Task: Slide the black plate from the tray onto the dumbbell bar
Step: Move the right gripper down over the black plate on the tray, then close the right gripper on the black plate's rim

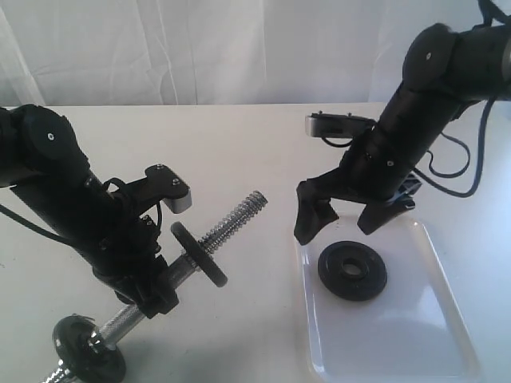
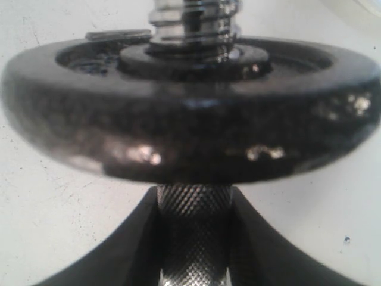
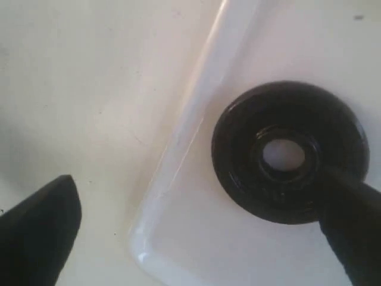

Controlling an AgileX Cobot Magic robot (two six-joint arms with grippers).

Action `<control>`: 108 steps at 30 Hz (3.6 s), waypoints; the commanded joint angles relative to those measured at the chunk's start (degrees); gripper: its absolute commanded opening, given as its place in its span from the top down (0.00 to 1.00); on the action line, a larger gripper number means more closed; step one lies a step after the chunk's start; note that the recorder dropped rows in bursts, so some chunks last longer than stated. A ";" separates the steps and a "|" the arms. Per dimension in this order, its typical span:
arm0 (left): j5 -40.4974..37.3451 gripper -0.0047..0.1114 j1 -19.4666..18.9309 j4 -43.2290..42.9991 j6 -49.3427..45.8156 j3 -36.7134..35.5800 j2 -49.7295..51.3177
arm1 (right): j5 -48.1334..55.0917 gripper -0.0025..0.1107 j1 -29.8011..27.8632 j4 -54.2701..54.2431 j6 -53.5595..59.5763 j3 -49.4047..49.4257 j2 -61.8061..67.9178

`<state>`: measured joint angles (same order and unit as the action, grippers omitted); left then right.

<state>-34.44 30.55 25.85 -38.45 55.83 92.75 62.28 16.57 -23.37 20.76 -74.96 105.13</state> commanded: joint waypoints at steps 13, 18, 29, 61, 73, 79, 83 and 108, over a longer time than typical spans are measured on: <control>-1.67 0.96 0.20 6.19 0.23 1.57 -3.08 | -7.65 0.05 0.07 9.21 6.99 2.44 -9.24; -1.67 0.96 0.20 6.19 0.23 1.57 -3.08 | -8.18 0.05 2.37 13.70 5.79 2.53 -4.57; -1.67 0.96 0.20 6.19 0.23 1.57 -3.08 | -8.41 0.05 5.72 16.55 1.08 3.16 0.64; -1.67 0.96 0.20 6.19 0.23 1.57 -3.08 | -9.29 0.05 5.72 21.68 -10.63 3.16 6.54; -1.67 0.96 0.20 6.19 0.23 1.57 -3.08 | -8.46 0.05 5.72 21.68 -10.63 3.16 10.97; -1.67 0.96 0.20 6.19 0.23 1.57 -3.08 | -6.58 0.05 5.72 21.68 -10.63 3.16 13.68; -1.67 0.96 0.20 6.19 0.23 1.57 -3.08 | -5.01 0.05 5.72 21.68 -10.63 3.16 15.56; -2.06 0.96 0.20 6.29 0.23 1.57 -3.08 | -1.45 0.97 5.72 23.83 -14.55 1.09 6.53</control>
<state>-34.81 30.55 25.98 -38.45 55.83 92.75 60.61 22.69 0.41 6.54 -74.01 115.20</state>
